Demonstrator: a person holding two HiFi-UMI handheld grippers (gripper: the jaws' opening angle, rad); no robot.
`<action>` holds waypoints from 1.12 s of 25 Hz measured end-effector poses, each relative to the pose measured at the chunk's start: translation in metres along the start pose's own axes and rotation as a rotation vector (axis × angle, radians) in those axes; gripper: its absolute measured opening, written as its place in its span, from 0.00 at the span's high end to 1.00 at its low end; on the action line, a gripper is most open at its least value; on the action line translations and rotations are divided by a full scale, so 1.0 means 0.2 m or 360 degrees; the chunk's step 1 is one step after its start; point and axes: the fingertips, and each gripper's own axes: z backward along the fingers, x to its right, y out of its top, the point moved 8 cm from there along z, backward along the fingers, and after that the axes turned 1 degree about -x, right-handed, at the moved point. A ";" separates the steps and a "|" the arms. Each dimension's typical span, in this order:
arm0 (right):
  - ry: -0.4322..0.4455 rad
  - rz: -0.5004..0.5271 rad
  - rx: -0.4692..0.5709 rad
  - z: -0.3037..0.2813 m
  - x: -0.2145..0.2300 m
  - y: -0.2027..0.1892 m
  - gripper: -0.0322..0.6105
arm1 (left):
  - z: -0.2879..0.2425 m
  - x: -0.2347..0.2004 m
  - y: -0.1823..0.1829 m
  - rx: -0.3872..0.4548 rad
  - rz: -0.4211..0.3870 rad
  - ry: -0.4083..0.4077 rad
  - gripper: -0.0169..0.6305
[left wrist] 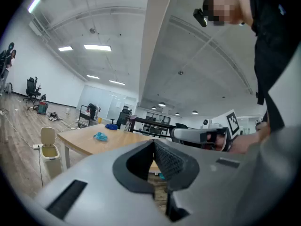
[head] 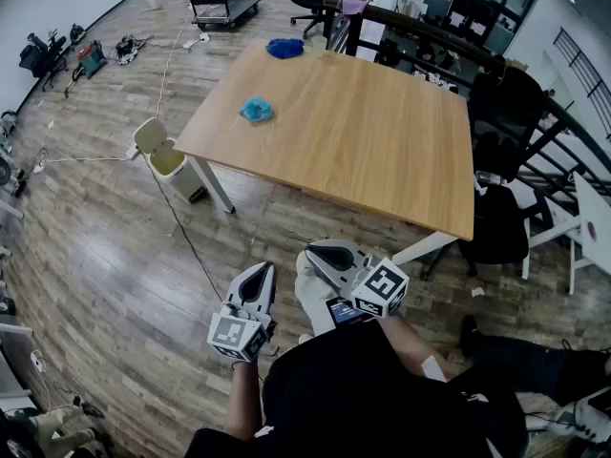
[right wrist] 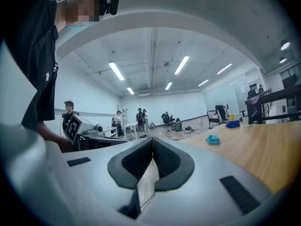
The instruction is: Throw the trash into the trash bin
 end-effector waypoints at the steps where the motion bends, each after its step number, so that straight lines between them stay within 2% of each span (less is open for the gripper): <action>1: -0.0002 -0.0002 0.0006 -0.05 0.07 0.01 0.95 | -0.06 -0.05 0.03 -0.0004 -0.0031 0.0008 0.96; 4: 0.0004 0.0005 0.0049 -0.22 0.29 0.06 0.95 | -0.25 -0.20 0.09 -0.0017 -0.0084 0.0021 0.96; 8: 0.0029 0.0030 0.0107 -0.46 0.58 0.15 0.95 | -0.52 -0.45 0.16 -0.0054 -0.0078 0.0029 0.96; 11: 0.0011 -0.0012 0.0109 -0.60 0.86 0.21 0.95 | -0.77 -0.63 0.28 -0.0078 -0.0102 0.0041 0.96; 15: -0.0022 -0.0030 0.0137 -0.79 1.21 0.32 0.95 | -1.09 -0.83 0.44 -0.0062 -0.0135 -0.0008 0.96; 23: -0.0021 -0.0058 0.0179 -1.01 1.48 0.42 0.95 | -1.33 -1.07 0.49 -0.0121 -0.0083 0.0009 0.96; 28: -0.0119 -0.0110 0.0175 -1.05 1.64 0.40 0.95 | -1.50 -1.20 0.49 -0.0158 -0.0057 -0.0065 0.96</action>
